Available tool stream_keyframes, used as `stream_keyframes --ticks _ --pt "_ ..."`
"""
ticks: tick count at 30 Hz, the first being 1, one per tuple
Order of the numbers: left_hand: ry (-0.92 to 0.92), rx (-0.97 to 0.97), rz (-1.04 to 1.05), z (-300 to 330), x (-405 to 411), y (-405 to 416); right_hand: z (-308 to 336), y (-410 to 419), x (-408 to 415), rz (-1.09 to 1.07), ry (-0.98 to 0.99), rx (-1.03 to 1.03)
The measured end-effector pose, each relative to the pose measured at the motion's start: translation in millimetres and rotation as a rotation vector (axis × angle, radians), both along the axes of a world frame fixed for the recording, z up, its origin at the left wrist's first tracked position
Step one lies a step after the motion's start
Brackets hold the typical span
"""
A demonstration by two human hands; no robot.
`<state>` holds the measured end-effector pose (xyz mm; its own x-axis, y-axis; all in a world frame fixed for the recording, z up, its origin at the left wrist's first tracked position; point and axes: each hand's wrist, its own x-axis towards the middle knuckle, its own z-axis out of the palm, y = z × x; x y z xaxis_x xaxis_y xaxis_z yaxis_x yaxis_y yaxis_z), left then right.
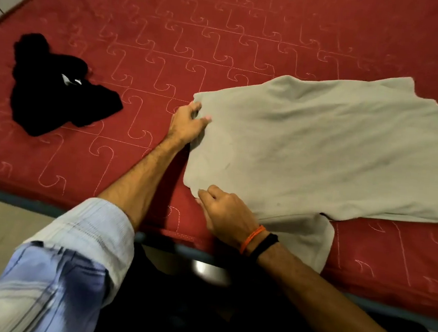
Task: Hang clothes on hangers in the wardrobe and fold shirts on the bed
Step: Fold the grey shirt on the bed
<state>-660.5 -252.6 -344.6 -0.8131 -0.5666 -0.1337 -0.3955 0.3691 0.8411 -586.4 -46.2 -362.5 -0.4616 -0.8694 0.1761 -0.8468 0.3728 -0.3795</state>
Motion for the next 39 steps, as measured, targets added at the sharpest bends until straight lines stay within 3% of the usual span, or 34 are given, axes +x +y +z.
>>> stream_keyframes --ticks 3,9,12,18,33,39 --pt "-0.041 -0.009 -0.112 6.8 2.0 -16.2 1.4 -22.7 5.2 0.018 -0.053 -0.005" --pt "-0.119 -0.261 -0.107 16.5 12.9 -56.0 10.9 -77.7 22.9 0.032 -0.127 -0.063" --pt "-0.052 -0.194 0.001 8.1 24.7 -65.4 11.2 -88.5 31.4 0.019 -0.123 -0.035" --pt "0.059 -0.144 0.051 -6.1 40.4 -58.5 7.0 -73.5 37.5 -0.048 0.101 0.018" --pt "0.024 -0.317 0.033 -0.9 36.0 -87.9 -3.7 -129.3 44.2 0.025 -0.116 -0.095" --pt "-0.040 -0.371 0.036 -2.0 45.0 -100.8 -4.4 -142.2 53.0 0.036 -0.115 -0.093"
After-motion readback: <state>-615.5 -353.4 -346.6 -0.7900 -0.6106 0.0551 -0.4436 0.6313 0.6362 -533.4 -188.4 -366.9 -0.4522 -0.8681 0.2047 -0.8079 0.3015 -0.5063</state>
